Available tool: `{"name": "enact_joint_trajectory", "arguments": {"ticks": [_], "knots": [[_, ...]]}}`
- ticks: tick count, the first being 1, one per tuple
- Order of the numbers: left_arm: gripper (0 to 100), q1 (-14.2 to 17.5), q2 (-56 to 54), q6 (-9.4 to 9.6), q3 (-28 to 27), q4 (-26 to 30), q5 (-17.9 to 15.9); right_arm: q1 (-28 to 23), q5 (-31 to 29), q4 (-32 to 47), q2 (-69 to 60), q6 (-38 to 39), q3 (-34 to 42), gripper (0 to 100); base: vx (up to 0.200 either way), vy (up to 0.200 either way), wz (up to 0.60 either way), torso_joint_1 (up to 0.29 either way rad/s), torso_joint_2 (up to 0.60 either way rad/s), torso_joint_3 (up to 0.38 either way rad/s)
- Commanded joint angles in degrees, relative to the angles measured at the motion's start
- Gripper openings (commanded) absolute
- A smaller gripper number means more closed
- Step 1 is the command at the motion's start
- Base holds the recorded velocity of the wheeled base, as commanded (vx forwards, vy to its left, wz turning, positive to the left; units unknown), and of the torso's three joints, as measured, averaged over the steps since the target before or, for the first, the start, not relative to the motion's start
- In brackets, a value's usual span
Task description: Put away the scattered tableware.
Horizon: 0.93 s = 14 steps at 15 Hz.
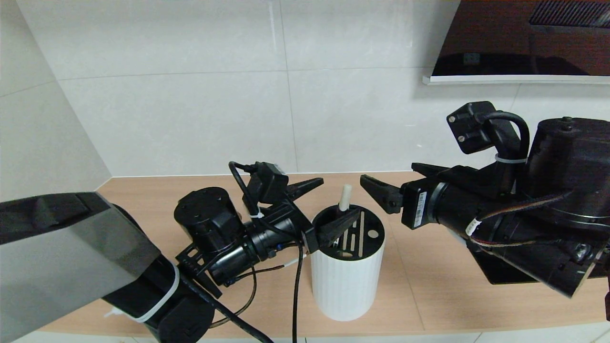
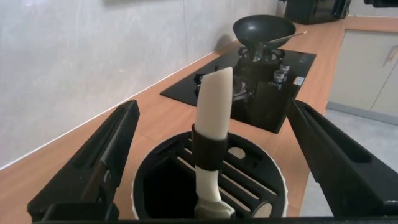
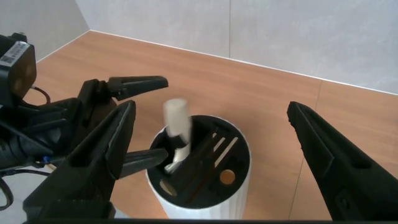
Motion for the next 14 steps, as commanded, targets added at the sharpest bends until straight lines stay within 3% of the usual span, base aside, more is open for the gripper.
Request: {"name": "enact_joint_trajectory", "arguments": {"ticks": [1, 4, 5, 7, 8, 11, 12, 14], "knots": [[100, -0.02, -0.26, -0.02, -0.07, -0.06, 0.01, 0.02, -0.01, -0.03, -0.01, 0.0, 0.0, 100, 0.0, 0.0, 0.0, 0.0, 0.0, 0.0], [100, -0.11, -4.21, -0.19, 1.69, -0.06, 0.54, 0.02, -0.01, -0.12, -0.19, 0.0, 0.0, 100, 0.0, 0.0, 0.0, 0.0, 0.0, 0.0], [100, -0.11, -7.82, -1.16, 2.83, -0.06, 0.63, 0.02, -0.09, -0.38, -0.54, 0.0, -0.09, 100, 0.0, 0.0, 0.0, 0.0, 0.0, 0.0], [100, -0.02, -15.37, -5.46, 5.21, -0.06, 0.54, -0.68, -0.71, -0.38, -2.47, 0.0, 0.17, 100, 0.0, 0.0, 0.0, 0.0, 0.0, 0.0], [100, 1.03, -23.64, -7.75, 8.46, 3.28, 0.54, -2.88, -1.68, -0.47, -5.29, 0.0, 1.32, 100, 0.0, 0.0, 0.0, 0.0, 0.0, 0.0], [100, 5.16, -39.98, -8.1, 9.78, 21.04, 0.54, -5.69, -2.47, 0.15, -15.04, -1.41, 3.07, 100, 0.0, 0.0, 0.0, 0.0, 0.0, 0.0], [100, 8.86, -48.24, -8.1, 10.48, 31.93, 0.54, -5.87, -3.87, 0.15, -20.93, -4.31, 8.26, 100, 0.0, 0.0, 0.0, 0.0, 0.0, 0.0], [100, 12.81, -57.47, -8.45, 10.57, 44.68, 0.63, -11.23, -7.3, 0.06, -28.31, -11.34, 16.61, 100, 0.0, 0.0, 0.0, 0.0, 0.0, 0.0]]}}
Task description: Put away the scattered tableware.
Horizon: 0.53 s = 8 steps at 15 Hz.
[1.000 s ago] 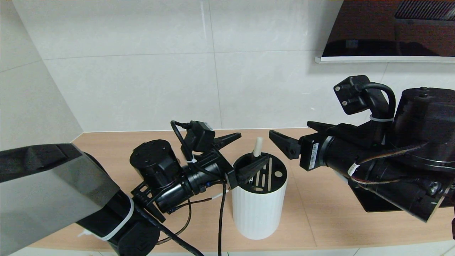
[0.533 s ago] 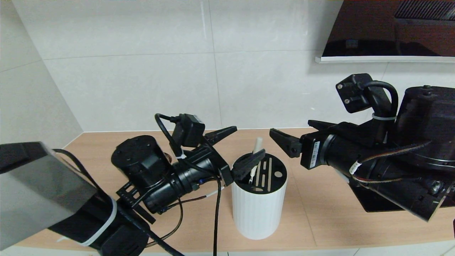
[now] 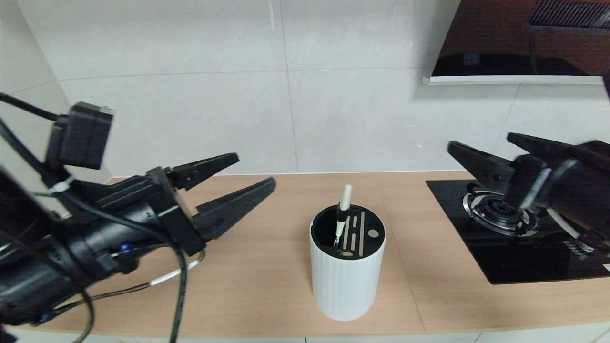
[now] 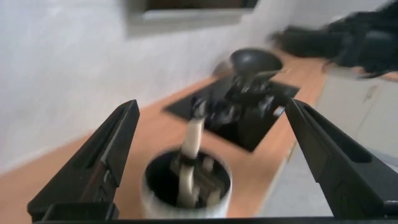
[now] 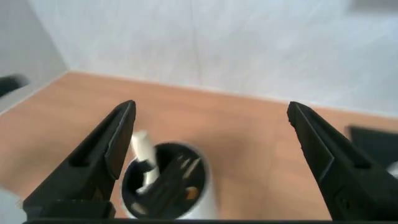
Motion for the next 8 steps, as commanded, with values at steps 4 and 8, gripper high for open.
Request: {"name": "enact_joint_trajectory", "arguments": {"ticks": [4, 8], "knots": [[100, 11.11, -30.35, -2.26, 1.7, 23.33, 1.29, -19.08, -2.8, 0.17, -26.69, -7.4, 18.07, 100, 0.0, 0.0, 0.0, 0.0, 0.0, 0.0], [100, 11.11, -47.49, -2.26, 7.33, 35.64, 7.17, -26.11, -2.98, 12.3, -44.45, -7.58, 22.11, 100, 0.0, 0.0, 0.0, 0.0, 0.0, 0.0]]}}
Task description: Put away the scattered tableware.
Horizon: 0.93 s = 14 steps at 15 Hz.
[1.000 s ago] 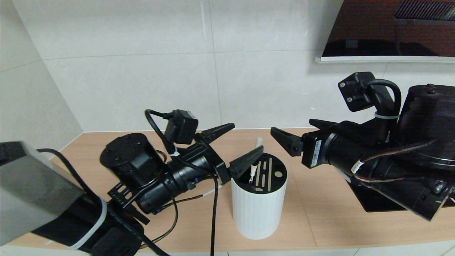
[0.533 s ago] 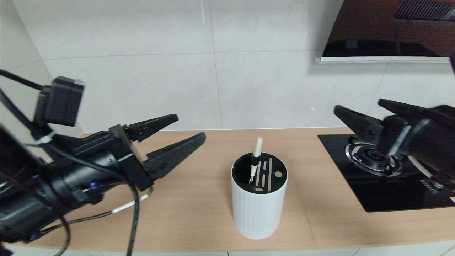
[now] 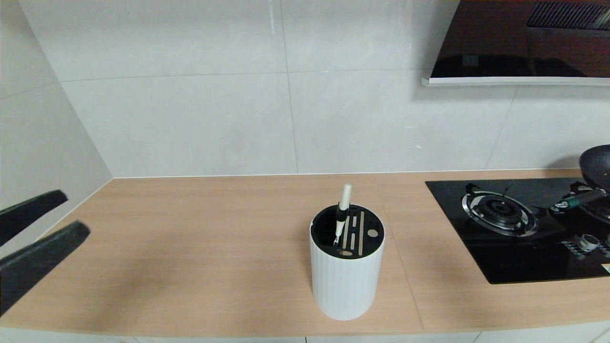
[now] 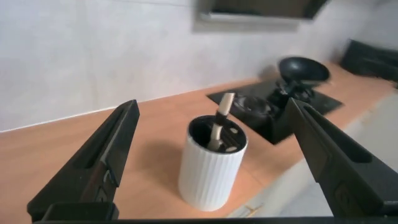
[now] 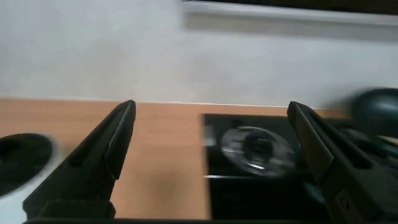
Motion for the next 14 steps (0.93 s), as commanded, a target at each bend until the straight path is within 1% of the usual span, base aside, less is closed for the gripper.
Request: {"name": "enact_joint_trajectory", "arguments": {"ticks": [1, 2, 3, 4, 5, 6, 7, 8, 9, 10, 11, 12, 13, 14], "knots": [[100, 0.34, -19.62, -0.06, 2.4, 13.55, 3.24, -7.79, 0.1, 13.91, -19.63, -1.0, 2.1, 100, 0.0, 0.0, 0.0, 0.0, 0.0, 0.0], [100, 0.34, -23.93, -0.06, 1.88, 19.0, 3.33, -9.81, 0.45, 18.56, -23.23, -1.79, 1.22, 100, 0.0, 0.0, 0.0, 0.0, 0.0, 0.0], [100, 1.92, -28.32, 0.03, 1.61, 24.27, 3.33, -11.57, 0.63, 22.87, -27.01, -1.88, 1.22, 100, 0.0, 0.0, 0.0, 0.0, 0.0, 0.0], [100, 4.21, -31.75, 0.03, 1.7, 27.88, 3.24, -13.33, 0.89, 26.56, -30.79, -1.88, 1.57, 100, 0.0, 0.0, 0.0, 0.0, 0.0, 0.0], [100, 5.35, -34.21, 0.03, 1.88, 29.81, 3.33, -15.26, 1.86, 30.17, -34.48, -1.97, 2.28, 100, 0.0, 0.0, 0.0, 0.0, 0.0, 0.0], [100, 6.14, -35.18, 0.03, 2.14, 30.25, 3.24, -16.32, 2.38, 31.66, -36.15, -1.97, 2.45, 100, 0.0, 0.0, 0.0, 0.0, 0.0, 0.0], [100, 10.54, -37.37, 0.11, 4.78, 30.51, 3.15, -19.66, 4.49, 35.88, -40.46, -1.88, 3.42, 100, 0.0, 0.0, 0.0, 0.0, 0.0, 0.0], [100, 12.65, -37.73, 0.64, 6.45, 30.16, 3.15, -19.48, 3.7, 35.79, -40.81, -1.79, 4.65, 100, 0.0, 0.0, 0.0, 0.0, 0.0, 0.0], [100, 16.07, -39.92, 1.43, 8.56, 30.16, 2.8, -19.48, 1.33, 33.59, -40.81, -1.79, 5.79, 100, 0.0, 0.0, 0.0, 0.0, 0.0, 0.0], [100, 17.39, -41.94, 2.49, 11.37, 29.99, 2.63, -19.39, 0.8, 31.48, -40.9, -1.71, 7.99, 100, 0.0, 0.0, 0.0, 0.0, 0.0, 0.0], [100, 16.87, -42.82, 3.63, 14.01, 28.84, 2.89, -19.39, 0.89, 29.81, -40.9, -1.53, 10.54, 100, 0.0, 0.0, 0.0, 0.0, 0.0, 0.0], [100, 16.87, -42.91, 4.16, 18.05, 25.77, 3.68, -19.39, 1.42, 28.06, -40.98, -0.92, 13.97, 100, 0.0, 0.0, 0.0, 0.0, 0.0, 0.0], [100, 16.87, -42.91, 6.53, 23.23, 21.11, 4.82, -19.39, 4.32, 26.56, -40.98, 0.67, 17.92, 100, 0.0, 0.0, 0.0, 0.0, 0.0, 0.0], [100, 16.87, -42.91, 9.25, 24.11, 22.87, 6.41, -19.39, 7.48, 27.97, -40.98, 1.99, 18.71, 100, 0.0, 0.0, 0.0, 0.0, 0.0, 0.0]]}}
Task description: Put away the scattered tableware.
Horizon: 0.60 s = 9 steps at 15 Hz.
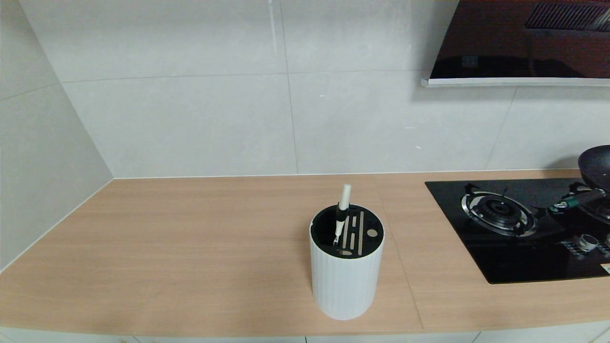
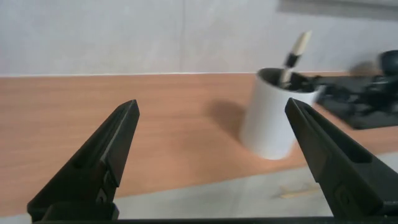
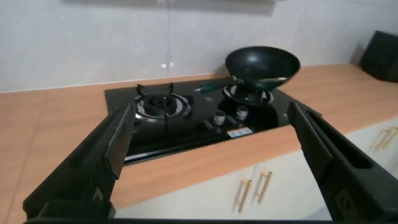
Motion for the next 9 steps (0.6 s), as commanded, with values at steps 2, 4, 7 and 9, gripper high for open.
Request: {"name": "enact_joint_trajectory", "arguments": {"ticks": [2, 4, 7, 9], "knots": [[100, 0.29, -1.21, 3.04, 4.46, 2.42, 4.89, -0.05, 4.56, 2.68, -0.49, 5.61, 3.22, 100, 0.0, 0.0, 0.0, 0.0, 0.0, 0.0], [100, 0.2, -1.21, 8.22, 4.63, 3.3, 15.09, 0.04, 12.12, 3.91, -0.57, 10.44, 3.22, 100, 0.0, 0.0, 0.0, 0.0, 0.0, 0.0], [100, 0.2, -1.21, 7.34, 4.63, 4.79, 14.03, 0.04, 17.04, 6.37, -0.49, 8.51, 3.13, 100, 0.0, 0.0, 0.0, 0.0, 0.0, 0.0], [100, 0.2, -1.21, 6.81, 4.63, 4.88, 14.03, 0.04, 17.21, 6.37, -0.49, 6.57, 3.13, 100, 0.0, 0.0, 0.0, 0.0, 0.0, 0.0]]}}
